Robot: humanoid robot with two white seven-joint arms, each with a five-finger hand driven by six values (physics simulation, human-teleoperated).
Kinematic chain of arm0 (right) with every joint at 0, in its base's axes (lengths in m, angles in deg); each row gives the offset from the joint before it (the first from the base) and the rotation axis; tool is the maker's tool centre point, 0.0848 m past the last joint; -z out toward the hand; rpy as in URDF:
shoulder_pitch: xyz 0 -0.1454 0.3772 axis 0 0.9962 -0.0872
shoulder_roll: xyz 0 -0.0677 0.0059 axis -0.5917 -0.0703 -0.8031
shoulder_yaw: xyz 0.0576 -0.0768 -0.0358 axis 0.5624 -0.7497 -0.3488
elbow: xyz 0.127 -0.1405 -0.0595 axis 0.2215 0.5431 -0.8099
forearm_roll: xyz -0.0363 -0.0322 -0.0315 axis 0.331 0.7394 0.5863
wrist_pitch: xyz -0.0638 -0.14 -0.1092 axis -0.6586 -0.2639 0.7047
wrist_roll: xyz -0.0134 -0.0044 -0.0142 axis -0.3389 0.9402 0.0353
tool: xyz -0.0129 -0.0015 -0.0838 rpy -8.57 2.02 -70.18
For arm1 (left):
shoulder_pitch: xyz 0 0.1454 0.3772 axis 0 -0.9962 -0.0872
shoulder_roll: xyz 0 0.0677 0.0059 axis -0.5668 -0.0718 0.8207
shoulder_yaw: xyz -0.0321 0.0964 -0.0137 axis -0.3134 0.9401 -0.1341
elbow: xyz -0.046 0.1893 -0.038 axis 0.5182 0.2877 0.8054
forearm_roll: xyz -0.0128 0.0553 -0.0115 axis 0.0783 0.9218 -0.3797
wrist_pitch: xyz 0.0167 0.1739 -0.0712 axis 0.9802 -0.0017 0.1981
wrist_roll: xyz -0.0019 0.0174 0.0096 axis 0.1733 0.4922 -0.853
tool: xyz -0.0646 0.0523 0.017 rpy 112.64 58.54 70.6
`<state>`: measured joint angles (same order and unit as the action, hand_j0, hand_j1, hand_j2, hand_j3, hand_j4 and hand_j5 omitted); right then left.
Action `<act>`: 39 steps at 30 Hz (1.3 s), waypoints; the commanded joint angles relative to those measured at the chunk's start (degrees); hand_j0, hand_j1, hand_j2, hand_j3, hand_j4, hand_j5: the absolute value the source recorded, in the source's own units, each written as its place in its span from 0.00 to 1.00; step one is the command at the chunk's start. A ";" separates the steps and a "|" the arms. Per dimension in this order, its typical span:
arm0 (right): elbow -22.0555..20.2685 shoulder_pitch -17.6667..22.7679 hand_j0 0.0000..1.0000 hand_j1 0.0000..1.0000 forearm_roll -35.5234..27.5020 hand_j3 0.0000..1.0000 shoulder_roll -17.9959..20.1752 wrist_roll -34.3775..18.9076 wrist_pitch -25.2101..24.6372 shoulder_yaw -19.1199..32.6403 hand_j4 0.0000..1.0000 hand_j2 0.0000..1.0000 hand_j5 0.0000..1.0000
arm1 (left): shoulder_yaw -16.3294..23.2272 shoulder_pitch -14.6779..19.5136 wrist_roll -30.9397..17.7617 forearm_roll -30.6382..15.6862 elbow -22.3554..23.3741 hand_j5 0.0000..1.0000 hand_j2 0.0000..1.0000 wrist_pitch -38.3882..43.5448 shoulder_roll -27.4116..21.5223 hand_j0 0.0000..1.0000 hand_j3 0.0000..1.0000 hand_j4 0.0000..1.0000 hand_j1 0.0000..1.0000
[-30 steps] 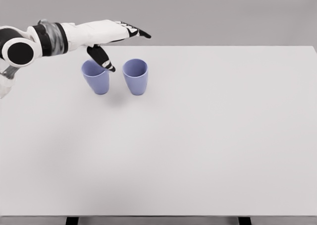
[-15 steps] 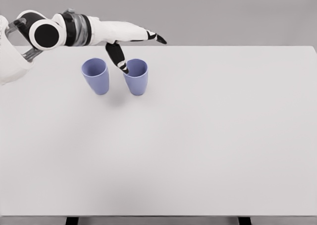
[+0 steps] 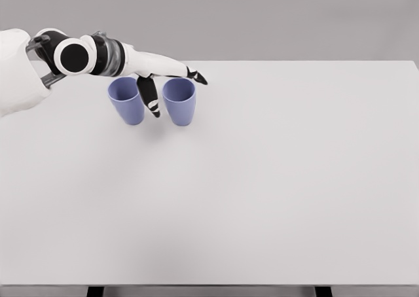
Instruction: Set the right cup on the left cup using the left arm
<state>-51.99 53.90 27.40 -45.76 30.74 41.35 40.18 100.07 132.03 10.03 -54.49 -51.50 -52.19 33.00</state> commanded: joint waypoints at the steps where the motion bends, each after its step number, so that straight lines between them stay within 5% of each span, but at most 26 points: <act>1: 0.00 0.00 1.00 1.00 0.04 1.00 0.00 -0.01 0.00 0.01 1.00 1.00 1.00 | 0.10 0.00 0.02 0.79 0.20 1.00 1.00 0.07 0.10 1.00 1.00 1.00 1.00; 8: 0.00 0.00 1.00 1.00 0.04 1.00 0.00 -0.01 0.00 0.01 1.00 1.00 1.00 | -0.16 0.00 0.02 6.42 0.29 1.00 1.00 0.07 1.25 1.00 1.00 1.00 1.00; 18: 0.00 0.00 1.00 1.00 0.04 1.00 0.00 -0.01 0.00 0.01 1.00 1.00 1.00 | -0.51 -0.53 0.02 6.86 5.38 1.00 1.00 -0.46 3.88 1.00 1.00 1.00 1.00; 27: 0.00 0.00 1.00 1.00 0.04 1.00 0.00 -0.01 -0.08 0.01 1.00 1.00 1.00 | -0.69 -0.53 0.02 5.90 7.76 1.00 1.00 -0.64 5.38 1.00 1.00 1.00 1.00; 36: 0.00 0.00 1.00 1.00 -0.05 1.00 0.00 -0.01 0.00 0.01 1.00 1.00 1.00 | -0.69 -0.62 0.02 -0.43 7.93 1.00 1.00 -0.02 5.11 1.00 1.00 1.00 1.00; 39: 0.00 0.00 1.00 1.00 -0.05 1.00 0.00 -0.01 0.00 0.01 1.00 1.00 1.00 | -0.69 -0.70 0.02 -0.61 11.27 1.00 1.00 -0.28 5.38 1.00 1.00 1.00 1.00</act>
<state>-51.99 53.90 27.40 -45.76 30.75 41.35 40.19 99.45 131.32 10.03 -54.63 -41.57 -52.35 38.29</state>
